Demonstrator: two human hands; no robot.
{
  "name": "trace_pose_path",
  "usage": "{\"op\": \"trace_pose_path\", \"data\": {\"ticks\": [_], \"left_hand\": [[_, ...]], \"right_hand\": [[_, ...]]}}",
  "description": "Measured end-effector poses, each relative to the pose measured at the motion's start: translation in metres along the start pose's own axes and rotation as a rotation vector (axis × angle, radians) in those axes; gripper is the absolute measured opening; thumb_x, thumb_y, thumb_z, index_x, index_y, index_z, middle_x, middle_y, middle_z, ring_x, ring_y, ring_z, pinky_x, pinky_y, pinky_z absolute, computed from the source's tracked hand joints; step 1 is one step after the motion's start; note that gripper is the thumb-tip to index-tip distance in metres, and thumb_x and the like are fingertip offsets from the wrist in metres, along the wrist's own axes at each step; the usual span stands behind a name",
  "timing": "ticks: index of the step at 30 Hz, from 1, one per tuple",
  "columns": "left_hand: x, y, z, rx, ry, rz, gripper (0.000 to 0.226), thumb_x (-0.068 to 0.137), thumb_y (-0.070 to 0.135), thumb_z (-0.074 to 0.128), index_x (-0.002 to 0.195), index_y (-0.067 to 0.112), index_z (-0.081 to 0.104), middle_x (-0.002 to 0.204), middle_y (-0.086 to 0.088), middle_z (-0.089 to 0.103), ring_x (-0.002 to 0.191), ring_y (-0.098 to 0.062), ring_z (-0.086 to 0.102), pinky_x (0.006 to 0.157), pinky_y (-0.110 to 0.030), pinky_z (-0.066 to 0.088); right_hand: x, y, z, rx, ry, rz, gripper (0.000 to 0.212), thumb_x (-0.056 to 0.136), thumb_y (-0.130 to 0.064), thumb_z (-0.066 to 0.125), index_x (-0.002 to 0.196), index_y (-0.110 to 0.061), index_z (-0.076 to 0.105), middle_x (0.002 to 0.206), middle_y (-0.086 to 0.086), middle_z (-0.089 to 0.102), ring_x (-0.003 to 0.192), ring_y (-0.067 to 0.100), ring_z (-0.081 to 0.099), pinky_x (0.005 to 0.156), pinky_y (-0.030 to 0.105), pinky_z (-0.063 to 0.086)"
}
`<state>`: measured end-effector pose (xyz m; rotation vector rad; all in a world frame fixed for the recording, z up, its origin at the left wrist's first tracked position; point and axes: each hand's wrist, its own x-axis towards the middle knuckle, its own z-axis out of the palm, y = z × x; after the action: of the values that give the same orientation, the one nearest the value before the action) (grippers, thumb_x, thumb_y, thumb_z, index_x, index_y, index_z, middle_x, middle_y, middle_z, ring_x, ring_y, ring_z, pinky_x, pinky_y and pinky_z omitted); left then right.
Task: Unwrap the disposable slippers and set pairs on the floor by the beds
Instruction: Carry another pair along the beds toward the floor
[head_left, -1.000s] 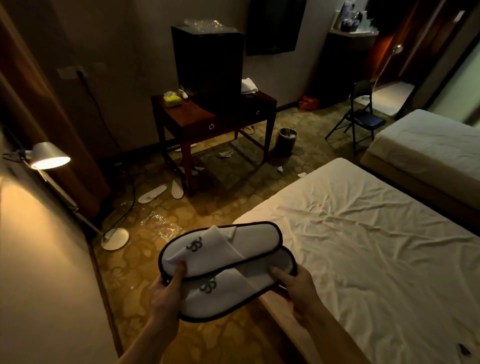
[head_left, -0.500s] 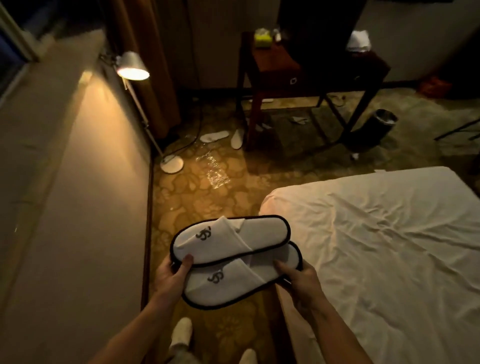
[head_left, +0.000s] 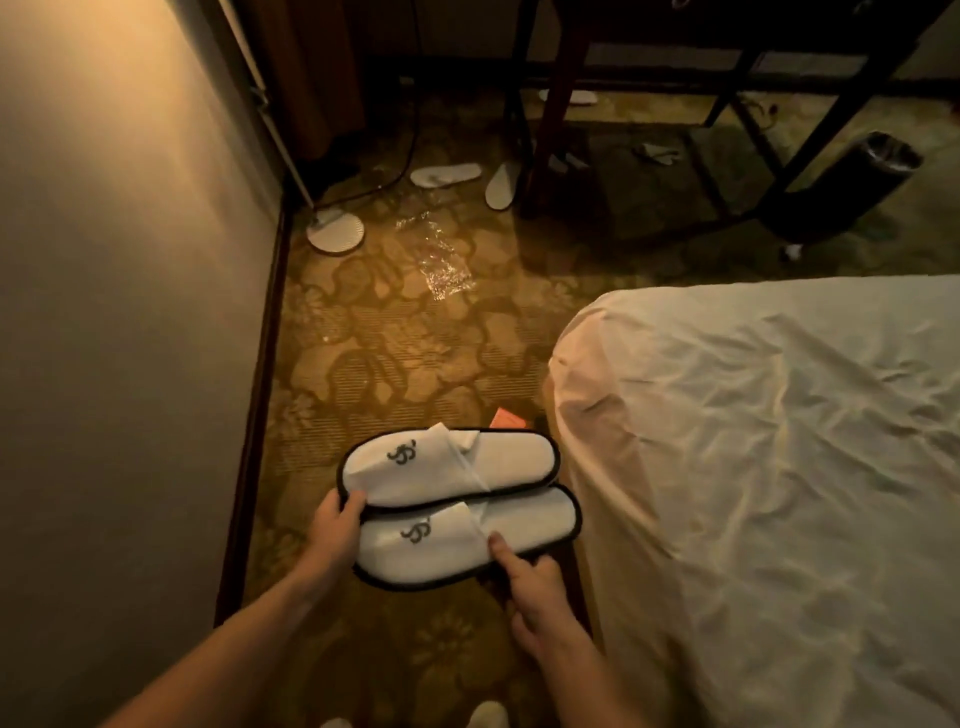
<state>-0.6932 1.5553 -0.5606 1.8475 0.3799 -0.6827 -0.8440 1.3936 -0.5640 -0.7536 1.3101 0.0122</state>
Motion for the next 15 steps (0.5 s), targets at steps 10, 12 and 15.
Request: {"op": "trace_pose_path", "data": {"ticks": [10, 12, 15], "left_hand": [[0.234, -0.195, 0.096, 0.001, -0.045, -0.285, 0.032, 0.094, 0.005, 0.065, 0.125, 0.006, 0.055, 0.094, -0.014, 0.068, 0.083, -0.028, 0.066, 0.076, -0.042, 0.058], [0.270, -0.223, 0.114, 0.019, -0.051, -0.314, 0.028, 0.097, 0.004, 0.060, 0.124, 0.006, 0.054, 0.089, -0.013, 0.066, 0.073, -0.024, 0.064, 0.054, -0.033, 0.056], [0.318, -0.259, 0.134, 0.047, -0.024, -0.329, 0.022, 0.098, 0.001, 0.057, 0.119, 0.005, 0.055, 0.102, -0.021, 0.066, 0.076, -0.025, 0.064, 0.038, -0.025, 0.050]], "right_hand": [[0.305, 0.136, -0.026, 0.007, 0.072, 0.100, 0.048, 0.085, -0.012, 0.080, 0.122, 0.005, 0.054, 0.115, 0.023, 0.069, 0.100, 0.038, 0.070, 0.077, 0.047, 0.061], [0.344, 0.149, -0.029, 0.034, 0.052, 0.132, 0.039, 0.091, -0.006, 0.071, 0.123, 0.007, 0.051, 0.117, 0.025, 0.067, 0.098, 0.038, 0.069, 0.067, 0.040, 0.057], [0.400, 0.166, -0.034, -0.013, 0.054, 0.170, 0.032, 0.096, -0.003, 0.064, 0.123, 0.004, 0.048, 0.118, 0.023, 0.064, 0.091, 0.034, 0.065, 0.062, 0.038, 0.050]]}}
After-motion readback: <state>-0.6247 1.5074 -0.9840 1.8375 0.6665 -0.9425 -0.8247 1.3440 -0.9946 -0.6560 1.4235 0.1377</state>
